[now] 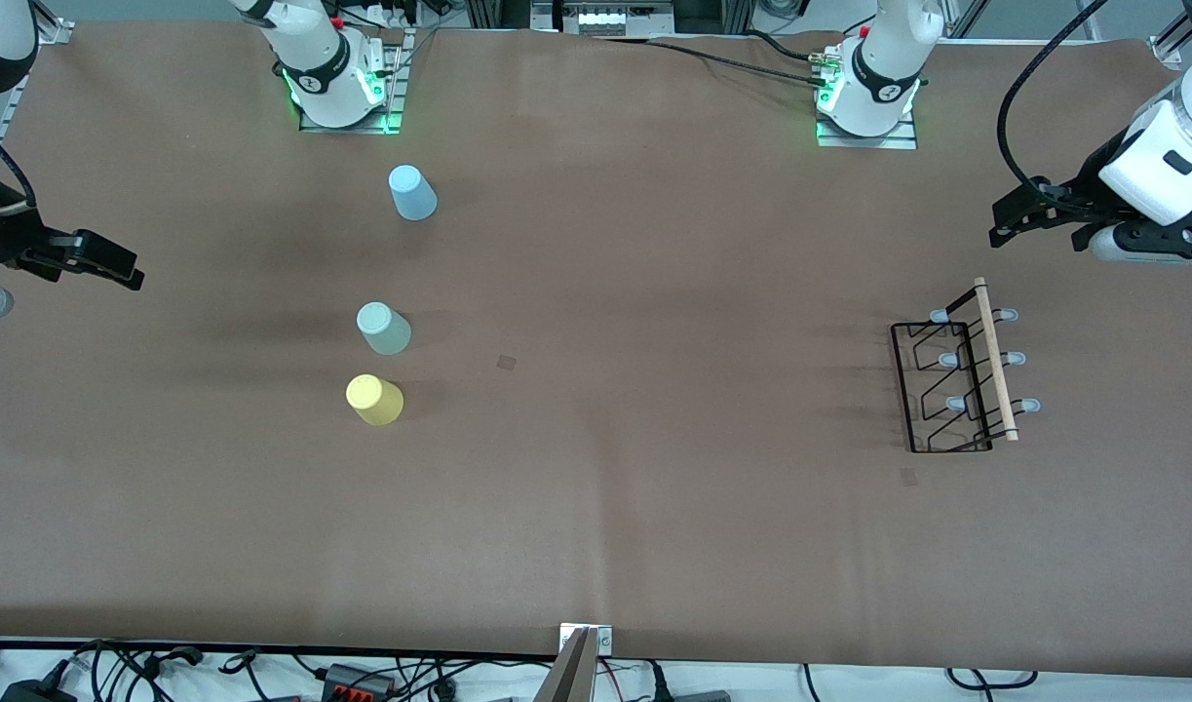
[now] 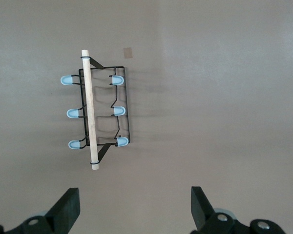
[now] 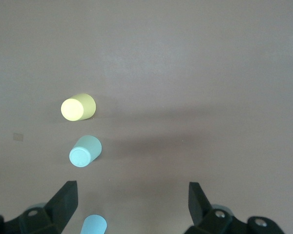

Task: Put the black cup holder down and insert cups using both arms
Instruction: 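Reach the left gripper to the rack handle while the right gripper approaches the cups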

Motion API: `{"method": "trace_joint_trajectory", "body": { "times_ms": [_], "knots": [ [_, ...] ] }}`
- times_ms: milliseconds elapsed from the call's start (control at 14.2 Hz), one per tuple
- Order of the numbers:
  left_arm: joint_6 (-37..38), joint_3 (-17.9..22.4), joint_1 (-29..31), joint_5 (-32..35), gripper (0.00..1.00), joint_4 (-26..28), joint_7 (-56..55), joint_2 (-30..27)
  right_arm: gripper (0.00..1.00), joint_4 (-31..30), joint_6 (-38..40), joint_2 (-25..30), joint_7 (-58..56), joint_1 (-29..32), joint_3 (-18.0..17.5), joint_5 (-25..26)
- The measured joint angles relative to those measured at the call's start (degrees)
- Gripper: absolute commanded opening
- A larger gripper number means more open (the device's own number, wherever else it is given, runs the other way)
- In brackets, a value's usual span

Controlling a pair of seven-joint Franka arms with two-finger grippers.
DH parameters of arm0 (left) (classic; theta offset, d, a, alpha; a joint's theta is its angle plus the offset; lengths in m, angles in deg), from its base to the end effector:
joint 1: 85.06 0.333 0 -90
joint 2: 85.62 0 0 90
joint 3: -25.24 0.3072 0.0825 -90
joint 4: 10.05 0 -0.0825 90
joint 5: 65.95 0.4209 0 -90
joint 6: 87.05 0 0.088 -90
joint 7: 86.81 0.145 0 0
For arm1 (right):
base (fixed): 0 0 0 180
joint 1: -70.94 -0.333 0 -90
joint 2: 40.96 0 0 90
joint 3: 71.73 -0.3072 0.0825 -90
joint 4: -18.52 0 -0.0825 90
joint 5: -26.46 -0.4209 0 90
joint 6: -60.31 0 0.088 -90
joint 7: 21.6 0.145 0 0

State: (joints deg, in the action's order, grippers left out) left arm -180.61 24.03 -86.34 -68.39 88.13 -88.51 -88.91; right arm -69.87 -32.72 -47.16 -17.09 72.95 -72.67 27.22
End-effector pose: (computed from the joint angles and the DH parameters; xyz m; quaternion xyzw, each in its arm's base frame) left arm 0.5749 -0.0312 0.5439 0.9997 -0.0053 -0.0124 0.0202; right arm 0.6252 -0.0139 0.5307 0.9987 -0.0483 -0.0134 0.0061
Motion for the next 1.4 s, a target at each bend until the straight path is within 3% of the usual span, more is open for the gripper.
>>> {"method": "trace_joint_trajectory", "body": {
  "times_ms": [562, 1054, 1194, 1405],
  "knots": [
    [0.21, 0.01, 0.00, 0.00, 1.00, -0.08, 0.00, 0.02, 1.00, -0.13, 0.28, -1.76, -0.25, -0.02, -0.03, -1.66],
    [4.87, 0.39, 0.25, 0.00, 1.00, -0.14, -0.04, 1.34, 1.00, -1.82, 3.31, -5.49, -0.37, -0.28, -0.30, -1.90],
    [4.98, 0.47, 0.85, 0.00, 1.00, -0.15, 0.12, 3.07, 1.00, -7.70, -2.48, -3.34, -0.33, -0.45, -0.34, -1.97],
    [3.01, 0.56, 1.97, 0.19, 1.00, -0.19, 2.48, 6.11, 1.00, -24.25, -16.71, 4.09, -0.22, -1.95, -0.54, -2.10]
  ]
}}
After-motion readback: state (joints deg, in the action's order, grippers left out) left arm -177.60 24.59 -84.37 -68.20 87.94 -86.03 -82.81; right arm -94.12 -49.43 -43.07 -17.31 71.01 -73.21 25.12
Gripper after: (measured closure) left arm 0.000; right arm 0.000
